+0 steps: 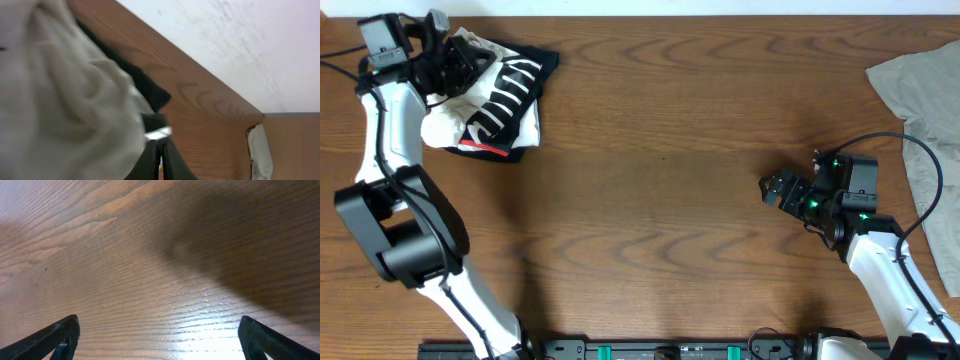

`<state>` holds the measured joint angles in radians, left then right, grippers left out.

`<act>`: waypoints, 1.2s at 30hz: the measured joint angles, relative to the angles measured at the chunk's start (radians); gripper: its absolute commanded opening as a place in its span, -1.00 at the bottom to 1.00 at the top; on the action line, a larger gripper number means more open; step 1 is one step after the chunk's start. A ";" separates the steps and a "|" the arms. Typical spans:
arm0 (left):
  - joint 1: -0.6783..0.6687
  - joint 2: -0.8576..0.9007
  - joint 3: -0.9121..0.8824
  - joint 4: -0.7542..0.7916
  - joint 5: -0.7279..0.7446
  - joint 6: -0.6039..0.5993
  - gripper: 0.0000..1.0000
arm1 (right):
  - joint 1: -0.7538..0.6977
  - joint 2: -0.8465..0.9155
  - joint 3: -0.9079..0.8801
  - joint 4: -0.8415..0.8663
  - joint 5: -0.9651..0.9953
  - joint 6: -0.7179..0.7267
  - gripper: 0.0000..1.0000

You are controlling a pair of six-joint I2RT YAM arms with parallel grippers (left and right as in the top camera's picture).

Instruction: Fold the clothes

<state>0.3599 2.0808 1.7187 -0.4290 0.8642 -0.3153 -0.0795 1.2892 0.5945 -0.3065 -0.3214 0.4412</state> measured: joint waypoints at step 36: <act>0.048 -0.078 -0.131 0.078 0.207 -0.046 -0.63 | 0.000 0.000 0.000 0.000 0.000 0.000 0.99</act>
<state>0.4084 2.0026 1.5875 -0.3508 1.0714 -0.3614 -0.0795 1.2888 0.5945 -0.3065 -0.3214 0.4412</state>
